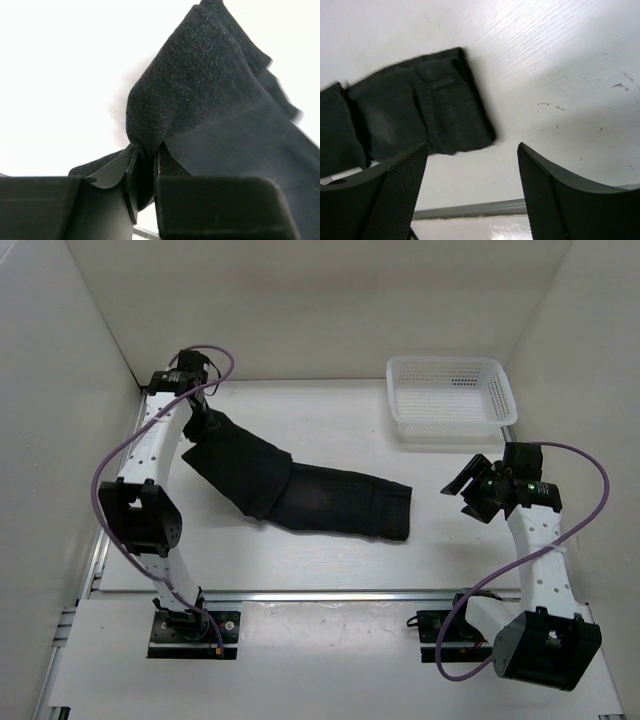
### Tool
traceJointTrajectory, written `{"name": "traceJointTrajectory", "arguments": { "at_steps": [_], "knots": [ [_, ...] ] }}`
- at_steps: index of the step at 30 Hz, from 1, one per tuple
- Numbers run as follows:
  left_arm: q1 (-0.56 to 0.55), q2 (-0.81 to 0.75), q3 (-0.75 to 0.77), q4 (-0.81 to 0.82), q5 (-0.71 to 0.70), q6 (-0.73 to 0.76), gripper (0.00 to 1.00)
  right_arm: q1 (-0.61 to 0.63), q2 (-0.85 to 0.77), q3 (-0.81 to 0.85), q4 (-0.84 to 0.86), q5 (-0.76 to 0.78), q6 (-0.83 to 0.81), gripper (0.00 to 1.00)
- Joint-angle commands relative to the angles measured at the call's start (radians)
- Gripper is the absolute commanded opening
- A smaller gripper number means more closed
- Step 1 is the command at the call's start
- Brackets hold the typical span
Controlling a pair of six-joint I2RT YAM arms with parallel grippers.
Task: Fold and stack the trousers
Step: Fold the trousers
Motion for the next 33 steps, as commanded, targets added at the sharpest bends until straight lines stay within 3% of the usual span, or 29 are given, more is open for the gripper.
{"name": "traceJointTrajectory", "arguments": {
  "at_steps": [1, 5, 11, 13, 14, 18, 20, 33],
  "knots": [
    [-0.060, -0.109, 0.090, -0.107, -0.106, -0.049, 0.10, 0.014, 0.035, -0.022, 0.062, -0.115, -0.039, 0.72],
    [-0.154, -0.146, 0.115, -0.107, -0.043, -0.118, 0.10, 0.025, 0.023, -0.057, 0.080, -0.089, -0.039, 0.53],
    [-0.395, -0.103, 0.190, -0.116, -0.057, -0.271, 0.10, 0.086, 0.105, -0.077, 0.108, -0.138, -0.061, 0.56],
    [-0.444, -0.068, 0.208, -0.116, -0.066, -0.330, 0.10, 0.129, 0.153, -0.098, 0.140, -0.148, -0.061, 0.50],
    [-0.488, -0.053, 0.231, -0.116, -0.066, -0.347, 0.10, 0.143, 0.170, -0.098, 0.149, -0.148, -0.047, 0.47],
    [-0.599, 0.041, 0.309, -0.116, -0.066, -0.419, 0.10, 0.219, 0.279, -0.126, 0.227, -0.113, 0.002, 0.13],
    [-0.643, 0.072, 0.354, -0.116, -0.055, -0.440, 0.10, 0.261, 0.317, -0.126, 0.237, -0.092, 0.018, 0.08],
    [-0.725, 0.249, 0.485, -0.116, -0.028, -0.505, 0.10, 0.364, 0.632, -0.051, 0.344, -0.098, 0.047, 0.01]
  ]
}}
